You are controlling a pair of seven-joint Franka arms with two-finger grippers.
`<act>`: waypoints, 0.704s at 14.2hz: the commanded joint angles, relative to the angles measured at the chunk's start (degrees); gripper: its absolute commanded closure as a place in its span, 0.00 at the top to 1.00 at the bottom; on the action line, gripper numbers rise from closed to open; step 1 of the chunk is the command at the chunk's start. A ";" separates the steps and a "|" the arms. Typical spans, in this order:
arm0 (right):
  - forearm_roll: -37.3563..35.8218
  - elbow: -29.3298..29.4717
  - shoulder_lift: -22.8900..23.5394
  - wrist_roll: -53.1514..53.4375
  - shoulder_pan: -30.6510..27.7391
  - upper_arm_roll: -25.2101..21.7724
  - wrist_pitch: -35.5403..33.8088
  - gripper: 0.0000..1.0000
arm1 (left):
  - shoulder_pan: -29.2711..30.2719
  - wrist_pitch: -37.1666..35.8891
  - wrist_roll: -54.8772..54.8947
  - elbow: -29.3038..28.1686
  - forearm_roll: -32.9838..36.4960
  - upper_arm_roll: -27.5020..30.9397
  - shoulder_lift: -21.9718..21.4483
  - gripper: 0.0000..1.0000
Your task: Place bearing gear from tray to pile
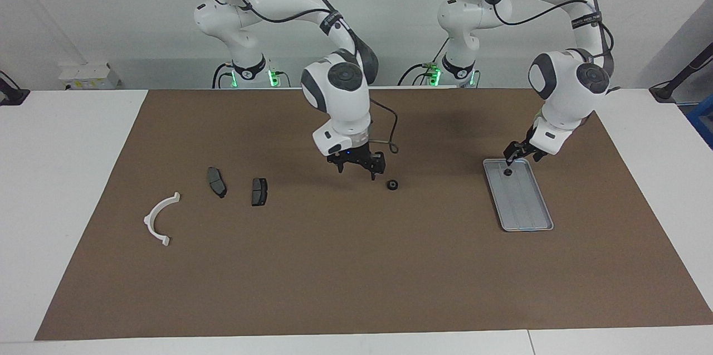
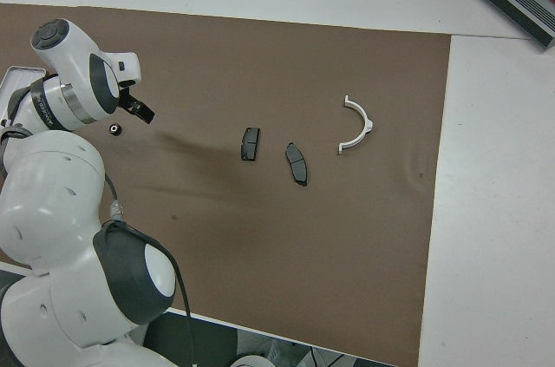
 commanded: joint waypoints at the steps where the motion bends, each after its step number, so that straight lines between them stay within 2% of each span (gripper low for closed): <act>1: -2.77 8.45 7.32 3.91 2.51 -0.21 -3.65 1.00 | 0.95 4.20 1.13 -0.87 0.59 -0.72 2.88 0.60; 3: -2.77 15.97 11.79 5.94 3.57 -0.21 -8.19 1.00 | 0.95 5.00 1.13 -0.87 0.59 -0.72 3.94 0.52; 5: -2.86 20.66 14.71 6.74 4.53 -0.30 -10.50 1.00 | 0.95 5.00 1.22 -0.87 0.59 -0.72 4.56 0.44; 10: -3.39 21.29 17.00 8.67 6.92 -0.74 -9.63 1.00 | 0.87 4.65 0.43 -1.13 0.59 -0.72 4.56 0.38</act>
